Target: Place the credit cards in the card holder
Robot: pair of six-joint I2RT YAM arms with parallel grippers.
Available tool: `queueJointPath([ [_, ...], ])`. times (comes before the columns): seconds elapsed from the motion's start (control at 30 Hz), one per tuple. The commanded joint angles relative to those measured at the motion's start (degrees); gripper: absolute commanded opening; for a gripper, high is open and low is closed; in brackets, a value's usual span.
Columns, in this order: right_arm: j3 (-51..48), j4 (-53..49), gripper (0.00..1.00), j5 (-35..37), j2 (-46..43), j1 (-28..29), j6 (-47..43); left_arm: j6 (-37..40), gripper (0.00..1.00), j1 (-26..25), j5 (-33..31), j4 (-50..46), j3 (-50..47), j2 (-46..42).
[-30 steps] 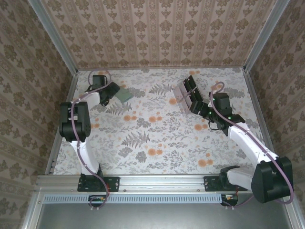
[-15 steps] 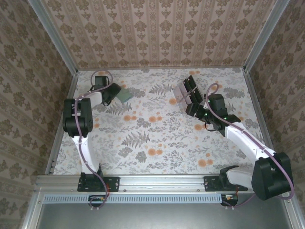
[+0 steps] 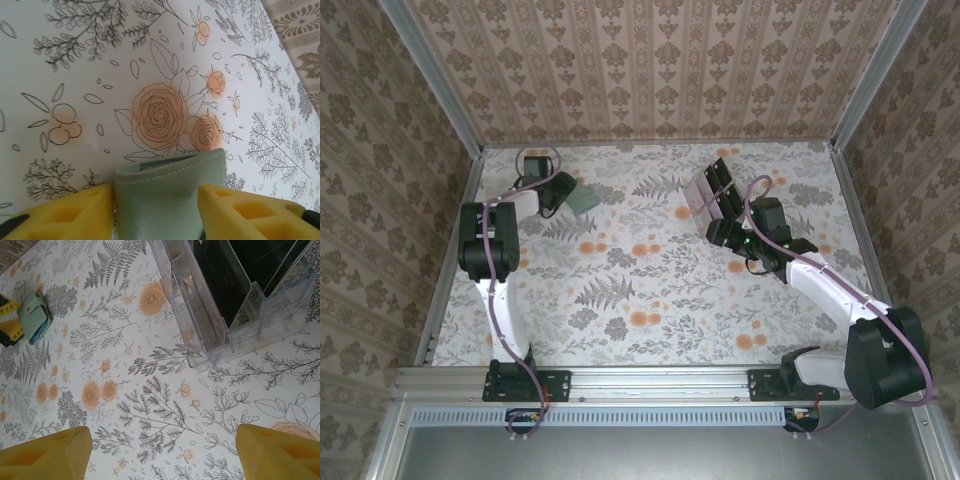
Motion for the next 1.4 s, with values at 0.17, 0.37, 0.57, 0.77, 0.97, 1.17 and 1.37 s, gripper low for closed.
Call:
queueJointPath([
  [0.17, 0.6, -0.6, 0.77, 1.1, -0.6, 0.8, 0.4, -0.2, 0.31, -1.2, 2.1, 4.1, 0.0, 1.7],
  [0.37, 2.0, -1.7, 0.77, 1.0, -1.0, 2.6, 0.3, 1.6, 0.0, -1.5, 5.9, 7.2, -0.9, -0.5],
  [0.57, 5.2, -2.5, 0.76, 1.5, 0.6, 7.9, 0.1, 3.7, 0.0, -3.4, 10.8, 10.1, -6.5, -8.7],
  [0.77, 10.6, -4.4, 0.7, 3.2, 5.1, 15.4, -1.6, 5.4, 0.0, -7.7, 13.4, 14.3, -20.9, -21.2],
  [0.97, 13.7, -5.5, 0.64, 7.8, 8.4, 22.4, -1.8, 4.1, 0.0, -12.6, 11.5, 18.6, -36.2, -34.4],
  [1.17, 15.9, -5.8, 0.61, 12.6, 11.4, 28.0, -0.6, 1.9, 0.0, -19.2, 5.6, 19.6, -45.2, -45.0],
  [1.37, 18.4, -5.8, 0.57, 15.9, 15.3, 31.6, 1.1, 0.2, 0.0, -25.6, -1.6, 18.1, -48.6, -52.2],
])
